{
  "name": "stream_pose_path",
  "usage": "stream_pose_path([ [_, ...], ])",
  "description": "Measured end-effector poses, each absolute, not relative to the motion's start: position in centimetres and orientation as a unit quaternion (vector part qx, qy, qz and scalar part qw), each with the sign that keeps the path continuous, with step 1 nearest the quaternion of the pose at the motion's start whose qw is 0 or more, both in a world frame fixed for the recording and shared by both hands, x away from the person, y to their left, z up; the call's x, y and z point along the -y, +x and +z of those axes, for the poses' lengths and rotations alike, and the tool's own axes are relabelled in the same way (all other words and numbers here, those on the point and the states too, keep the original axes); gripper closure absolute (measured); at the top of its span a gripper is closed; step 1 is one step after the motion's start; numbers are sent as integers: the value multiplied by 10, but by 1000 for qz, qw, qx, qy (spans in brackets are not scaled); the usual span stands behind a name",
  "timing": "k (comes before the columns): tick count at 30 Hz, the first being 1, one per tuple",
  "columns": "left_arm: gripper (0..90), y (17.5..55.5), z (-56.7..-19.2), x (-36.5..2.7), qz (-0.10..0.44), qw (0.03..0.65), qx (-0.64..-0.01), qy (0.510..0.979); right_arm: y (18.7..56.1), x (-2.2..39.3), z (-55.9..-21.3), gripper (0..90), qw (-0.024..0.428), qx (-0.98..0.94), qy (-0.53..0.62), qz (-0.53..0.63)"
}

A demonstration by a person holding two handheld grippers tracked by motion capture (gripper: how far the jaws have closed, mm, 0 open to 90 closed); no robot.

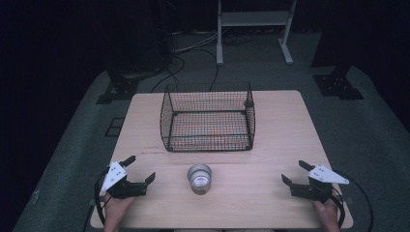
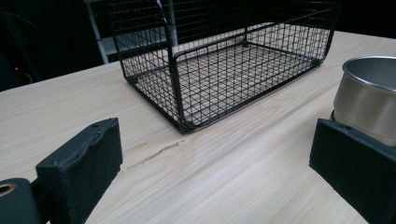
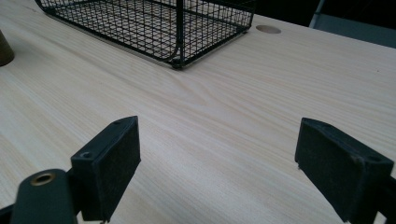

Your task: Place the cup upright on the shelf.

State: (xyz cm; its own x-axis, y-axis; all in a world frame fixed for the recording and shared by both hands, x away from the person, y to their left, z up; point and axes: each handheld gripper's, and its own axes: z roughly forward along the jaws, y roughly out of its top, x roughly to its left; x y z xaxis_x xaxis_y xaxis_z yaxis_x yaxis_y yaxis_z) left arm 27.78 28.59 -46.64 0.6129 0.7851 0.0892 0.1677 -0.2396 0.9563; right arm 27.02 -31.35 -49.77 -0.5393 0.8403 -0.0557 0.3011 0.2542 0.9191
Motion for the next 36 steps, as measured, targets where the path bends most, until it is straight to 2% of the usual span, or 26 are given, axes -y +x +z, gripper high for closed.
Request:
stream_pose_path([
  [17,17,278,-458,-275,282,526,-295,746,271,313,-498,134,286,-739,389,469],
  [36,17,293,-437,-249,227,501,-227,804,271,312,-498,134,287,-741,387,467],
])
